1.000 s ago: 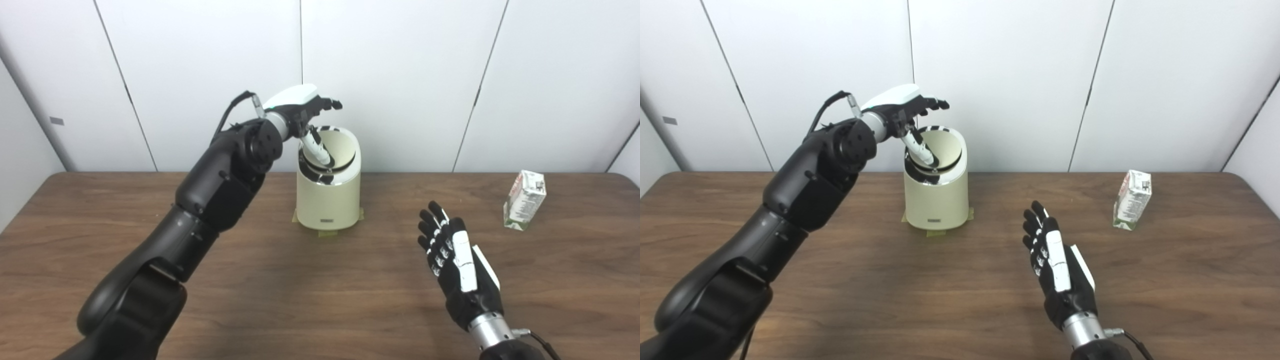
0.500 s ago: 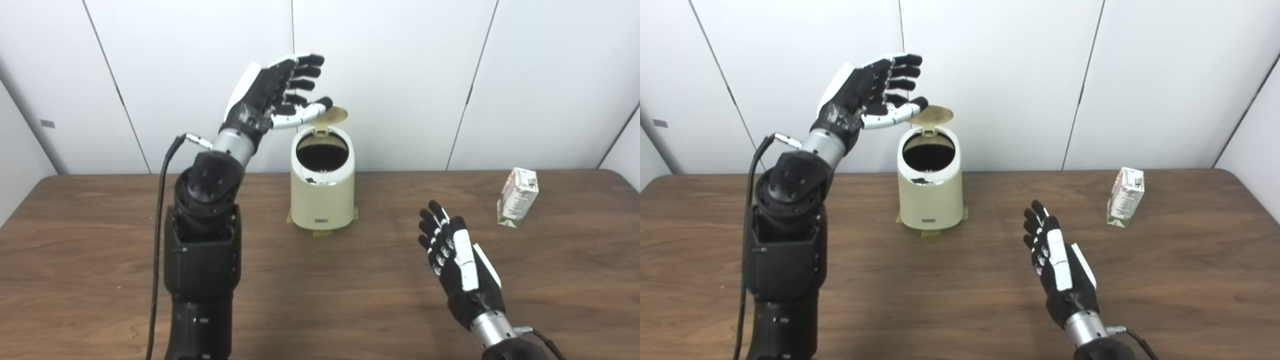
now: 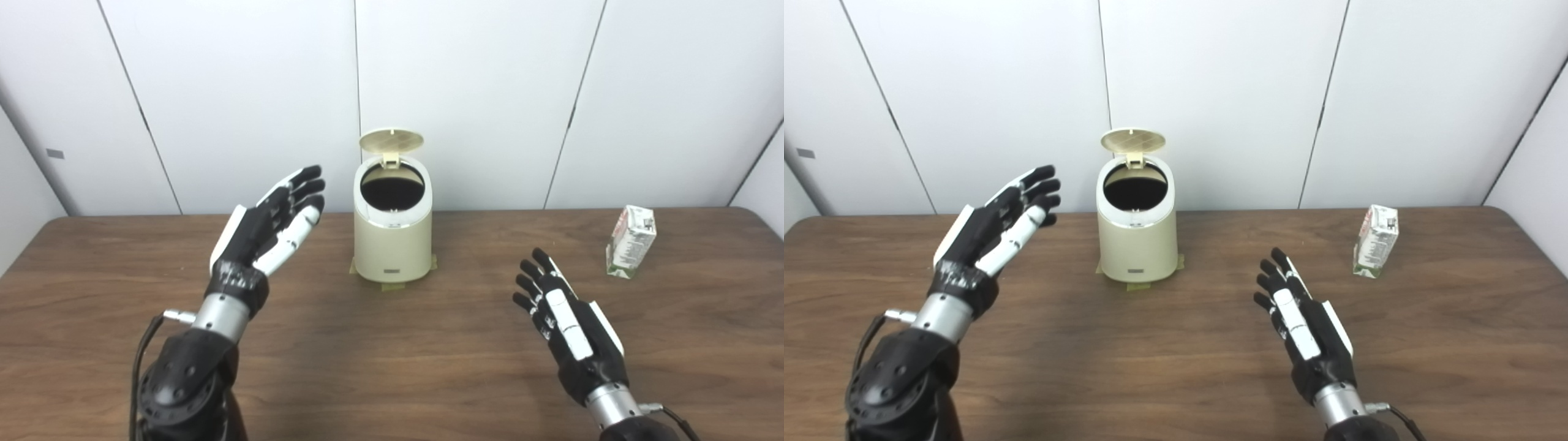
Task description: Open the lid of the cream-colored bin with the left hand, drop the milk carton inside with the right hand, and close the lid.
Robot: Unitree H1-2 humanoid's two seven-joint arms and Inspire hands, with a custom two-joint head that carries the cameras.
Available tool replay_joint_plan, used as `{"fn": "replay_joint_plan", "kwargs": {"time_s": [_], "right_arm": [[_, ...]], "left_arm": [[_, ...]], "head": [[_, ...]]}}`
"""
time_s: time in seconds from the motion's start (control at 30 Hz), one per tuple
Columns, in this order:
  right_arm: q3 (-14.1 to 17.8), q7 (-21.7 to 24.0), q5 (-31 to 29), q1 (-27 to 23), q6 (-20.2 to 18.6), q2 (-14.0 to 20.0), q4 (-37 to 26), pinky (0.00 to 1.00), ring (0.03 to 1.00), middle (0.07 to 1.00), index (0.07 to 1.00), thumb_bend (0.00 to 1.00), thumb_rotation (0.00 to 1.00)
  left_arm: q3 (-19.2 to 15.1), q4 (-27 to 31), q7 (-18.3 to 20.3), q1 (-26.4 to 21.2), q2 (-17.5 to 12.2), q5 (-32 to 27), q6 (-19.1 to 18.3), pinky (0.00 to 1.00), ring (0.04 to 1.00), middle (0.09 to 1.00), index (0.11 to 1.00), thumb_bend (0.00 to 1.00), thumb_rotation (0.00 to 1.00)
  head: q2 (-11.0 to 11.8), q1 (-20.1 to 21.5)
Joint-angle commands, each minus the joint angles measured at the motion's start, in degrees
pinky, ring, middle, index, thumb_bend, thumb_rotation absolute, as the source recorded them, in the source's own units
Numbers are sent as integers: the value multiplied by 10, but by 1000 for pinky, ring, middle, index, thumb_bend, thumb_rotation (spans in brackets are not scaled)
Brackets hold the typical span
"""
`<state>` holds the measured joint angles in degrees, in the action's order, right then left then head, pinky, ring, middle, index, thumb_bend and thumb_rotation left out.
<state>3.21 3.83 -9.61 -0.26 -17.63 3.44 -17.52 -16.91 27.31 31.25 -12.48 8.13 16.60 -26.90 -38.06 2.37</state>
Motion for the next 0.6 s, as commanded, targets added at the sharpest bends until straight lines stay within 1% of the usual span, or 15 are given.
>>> {"fn": "replay_joint_plan", "kwargs": {"time_s": [0.0, 0.03, 0.07, 0.1, 0.17, 0.2, 0.23, 0.3, 0.33, 0.4, 0.5, 0.53, 0.57], "right_arm": [[14, -2, -9, -14, 34, 4, -16, 888, 922, 950, 951, 681, 480], [24, -6, -11, -15, 37, 6, -12, 890, 921, 951, 951, 685, 461], [31, -8, -12, -16, 39, 8, -9, 876, 904, 942, 940, 732, 416], [41, -10, -16, -18, 41, 9, -5, 871, 899, 939, 936, 749, 400], [58, -12, -22, -20, 46, 14, -1, 857, 900, 942, 935, 774, 335], [65, -11, -19, -19, 53, 21, -2, 828, 893, 929, 921, 801, 318], [70, -13, -12, -18, 55, 27, -10, 807, 889, 921, 913, 782, 300], [82, -22, -6, -13, 42, 37, -31, 737, 862, 891, 876, 775, 261], [89, -28, -2, -10, 35, 43, -38, 731, 861, 891, 868, 779, 245], [103, -40, 13, -3, 28, 55, -49, 760, 861, 879, 855, 805, 269], [127, -50, 6, 6, 13, 67, -61, 766, 856, 881, 864, 817, 251], [136, -53, 8, 9, 16, 73, -61, 763, 856, 882, 866, 818, 252], [144, -54, 10, 13, 22, 79, -61, 739, 852, 889, 861, 803, 232]], "left_arm": [[22, 20, -28, 6, -1, -35, 22, 893, 914, 944, 934, 357, 574], [27, 18, -39, 21, -3, -51, 25, 899, 919, 950, 939, 356, 590], [32, 16, -49, 30, -6, -63, 26, 916, 933, 960, 948, 385, 622], [36, 11, -58, 38, -9, -75, 30, 922, 937, 964, 951, 395, 634], [42, 1, -78, 49, -16, -93, 38, 933, 945, 972, 962, 394, 674], [45, -7, -88, 55, -19, -102, 45, 934, 948, 973, 966, 407, 702], [47, -15, -98, 61, -21, -111, 52, 933, 950, 972, 968, 413, 731], [52, -28, -116, 69, -25, -129, 63, 934, 948, 969, 967, 410, 764], [54, -35, -123, 71, -28, -138, 67, 936, 951, 970, 968, 405, 769], [59, -42, -138, 75, -33, -150, 70, 942, 953, 973, 968, 407, 762], [67, -48, -155, 80, -42, -163, 75, 949, 956, 981, 976, 437, 762], [68, -51, -161, 81, -44, -169, 78, 950, 956, 982, 977, 440, 761], [68, -52, -166, 83, -47, -175, 78, 952, 957, 982, 975, 447, 756]], "head": [[-1, 1], [-1, 5], [-1, 5], [-2, 17], [-3, 30], [-4, 33], [-4, 33], [-6, 45], [-6, 45], [-8, 57], [-8, 72], [-6, 83], [-4, 93]]}}
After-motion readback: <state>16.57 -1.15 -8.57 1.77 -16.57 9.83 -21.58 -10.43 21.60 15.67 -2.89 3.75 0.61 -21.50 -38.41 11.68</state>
